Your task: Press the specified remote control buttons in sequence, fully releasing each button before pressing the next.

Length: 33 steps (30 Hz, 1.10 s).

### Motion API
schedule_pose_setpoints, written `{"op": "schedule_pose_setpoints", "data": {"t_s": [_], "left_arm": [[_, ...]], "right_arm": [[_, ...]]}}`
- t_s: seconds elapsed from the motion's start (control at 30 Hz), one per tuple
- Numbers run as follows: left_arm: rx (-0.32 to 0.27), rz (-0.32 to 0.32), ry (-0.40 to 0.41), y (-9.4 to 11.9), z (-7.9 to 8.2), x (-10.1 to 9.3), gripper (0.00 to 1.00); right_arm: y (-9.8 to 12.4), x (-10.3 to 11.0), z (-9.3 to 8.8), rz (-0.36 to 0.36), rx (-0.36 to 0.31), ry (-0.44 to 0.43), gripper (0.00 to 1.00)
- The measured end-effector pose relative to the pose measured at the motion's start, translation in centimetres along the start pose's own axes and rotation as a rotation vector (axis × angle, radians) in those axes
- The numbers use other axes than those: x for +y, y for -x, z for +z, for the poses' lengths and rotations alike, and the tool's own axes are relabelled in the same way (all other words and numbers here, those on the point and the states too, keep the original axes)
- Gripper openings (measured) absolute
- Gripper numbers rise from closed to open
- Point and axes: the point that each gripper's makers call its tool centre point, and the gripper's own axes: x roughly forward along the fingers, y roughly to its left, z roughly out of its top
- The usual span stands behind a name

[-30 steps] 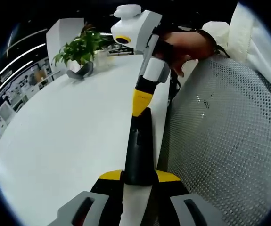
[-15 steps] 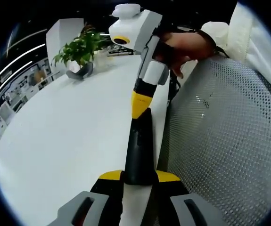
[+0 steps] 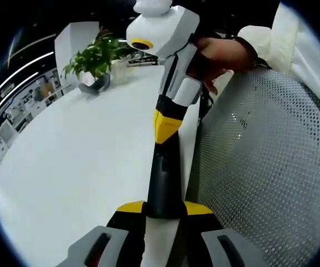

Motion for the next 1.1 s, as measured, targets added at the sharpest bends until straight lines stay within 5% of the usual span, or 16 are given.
{"op": "schedule_pose_setpoints", "data": {"t_s": [0.33, 0.83, 1.1], "left_arm": [[-0.002, -0.001, 0.002, 0.0, 0.0, 0.0, 0.25], [-0.002, 0.001, 0.013, -0.1, 0.0, 0.0, 0.25], [-0.005, 0.007, 0.029, -0.1, 0.0, 0.1, 0.25]], "right_arm": [[-0.2, -0.1, 0.0, -0.018, 0.000, 0.055, 0.00], [0.2, -0.3, 0.1, 0.020, -0.006, -0.062, 0.00], [0.4, 0.7, -0.1, 0.112, 0.010, -0.187, 0.00]]}}
